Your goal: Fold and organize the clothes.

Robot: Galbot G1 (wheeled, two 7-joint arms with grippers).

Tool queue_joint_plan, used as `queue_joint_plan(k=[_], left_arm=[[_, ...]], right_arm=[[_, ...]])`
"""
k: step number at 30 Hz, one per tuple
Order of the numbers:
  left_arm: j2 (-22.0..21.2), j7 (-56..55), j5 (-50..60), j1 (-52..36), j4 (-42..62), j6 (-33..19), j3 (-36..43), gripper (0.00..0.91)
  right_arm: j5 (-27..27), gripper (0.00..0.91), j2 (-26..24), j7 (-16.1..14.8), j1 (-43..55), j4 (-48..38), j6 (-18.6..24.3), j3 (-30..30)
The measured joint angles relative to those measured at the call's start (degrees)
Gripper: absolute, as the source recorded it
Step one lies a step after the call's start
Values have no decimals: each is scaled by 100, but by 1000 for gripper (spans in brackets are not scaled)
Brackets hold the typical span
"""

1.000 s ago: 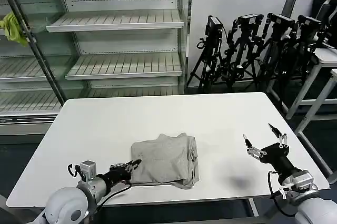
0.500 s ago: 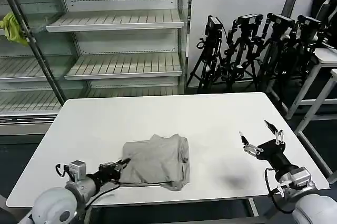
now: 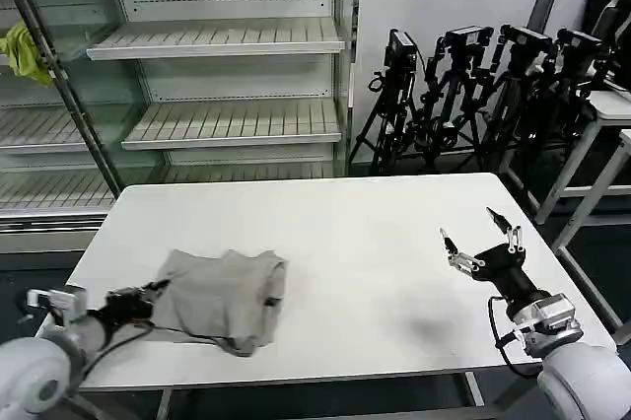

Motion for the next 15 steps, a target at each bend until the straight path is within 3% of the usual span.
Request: queue_joint_plan(k=[15], left_arm=[[975,168,362,1090,690,4,-2187,40]], right_arm=[[173,907,-22,-27,443,-128,84,-168]])
